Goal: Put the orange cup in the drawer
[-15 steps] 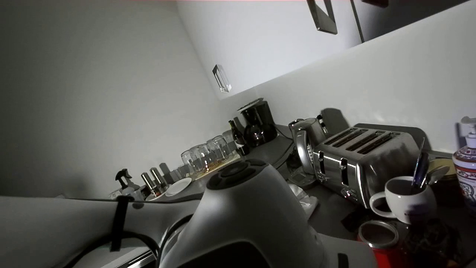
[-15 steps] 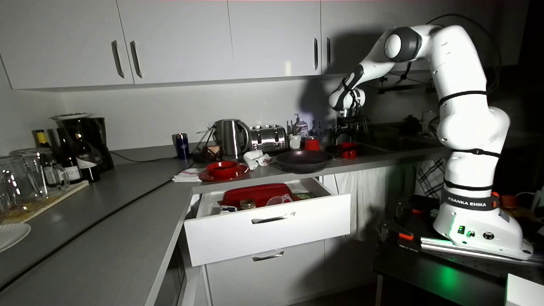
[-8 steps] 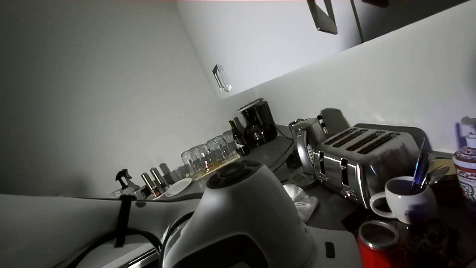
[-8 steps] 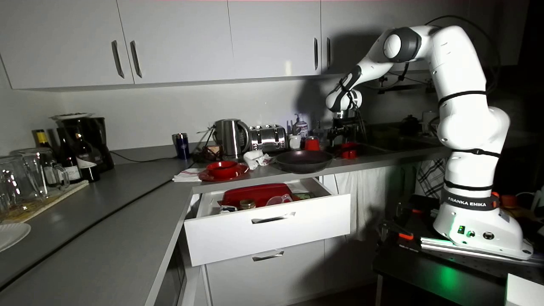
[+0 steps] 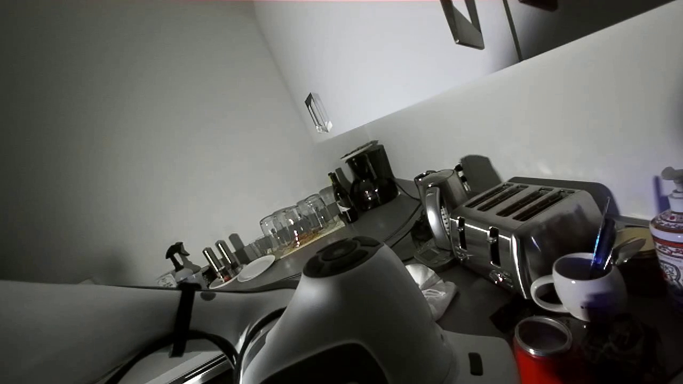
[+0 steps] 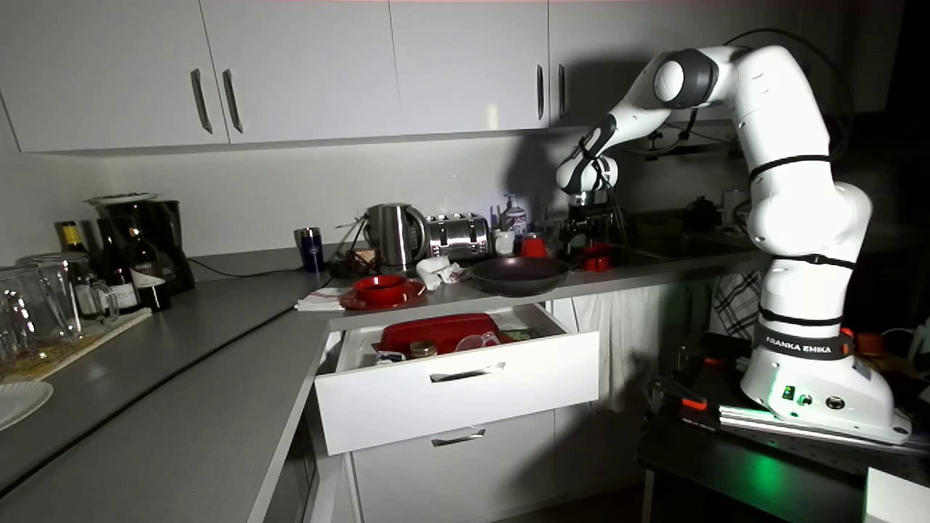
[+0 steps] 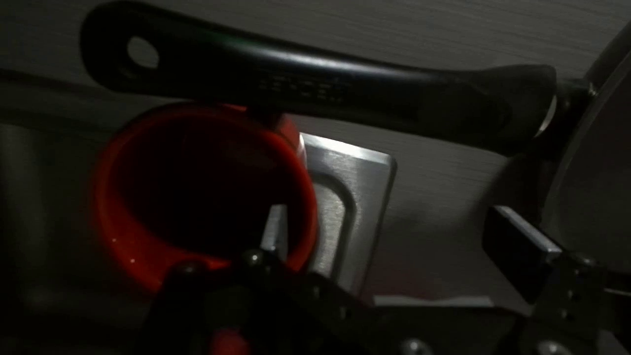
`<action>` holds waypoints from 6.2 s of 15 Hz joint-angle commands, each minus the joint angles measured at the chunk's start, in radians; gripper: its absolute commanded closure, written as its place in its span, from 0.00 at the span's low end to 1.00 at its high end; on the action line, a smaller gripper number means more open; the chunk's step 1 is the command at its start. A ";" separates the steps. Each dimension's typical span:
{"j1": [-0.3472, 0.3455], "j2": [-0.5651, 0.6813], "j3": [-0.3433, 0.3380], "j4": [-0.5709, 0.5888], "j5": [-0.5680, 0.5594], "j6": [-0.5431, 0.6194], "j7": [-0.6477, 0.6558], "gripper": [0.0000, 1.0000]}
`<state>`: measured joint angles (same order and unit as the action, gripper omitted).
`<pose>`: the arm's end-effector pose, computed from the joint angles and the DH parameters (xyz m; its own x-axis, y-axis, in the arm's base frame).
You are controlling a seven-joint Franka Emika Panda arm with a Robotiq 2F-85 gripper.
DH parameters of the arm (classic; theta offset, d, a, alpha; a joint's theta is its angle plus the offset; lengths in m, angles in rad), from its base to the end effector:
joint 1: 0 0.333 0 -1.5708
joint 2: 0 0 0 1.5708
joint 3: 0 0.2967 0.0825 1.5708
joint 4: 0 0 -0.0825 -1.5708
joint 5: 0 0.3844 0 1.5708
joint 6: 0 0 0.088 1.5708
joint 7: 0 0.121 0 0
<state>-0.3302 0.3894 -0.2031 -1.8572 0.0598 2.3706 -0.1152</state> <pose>0.5578 -0.3201 0.2956 0.8992 -0.4183 0.1285 -0.4266 -0.9033 0.0447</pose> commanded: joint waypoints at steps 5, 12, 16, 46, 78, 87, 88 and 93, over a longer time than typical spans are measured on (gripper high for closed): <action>-0.035 0.017 -0.003 0.022 0.041 -0.010 -0.015 0.00; -0.049 0.016 -0.001 0.019 0.056 -0.008 -0.015 0.56; -0.049 0.012 0.000 0.016 0.060 -0.006 -0.018 0.87; -0.096 -0.051 -0.090 -0.027 0.038 0.010 0.026 0.92; 0.106 -0.665 -0.025 -0.492 -0.104 0.353 -0.078 0.92; 0.294 -0.744 0.056 -0.590 -0.079 0.374 -0.190 0.92; 0.314 -0.743 0.062 -0.595 -0.077 0.373 -0.202 0.92; 0.400 -0.711 0.082 -0.602 -0.069 0.361 -0.265 0.92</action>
<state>0.0303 -0.3215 -0.1212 -2.4455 -0.0280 2.7223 -0.3205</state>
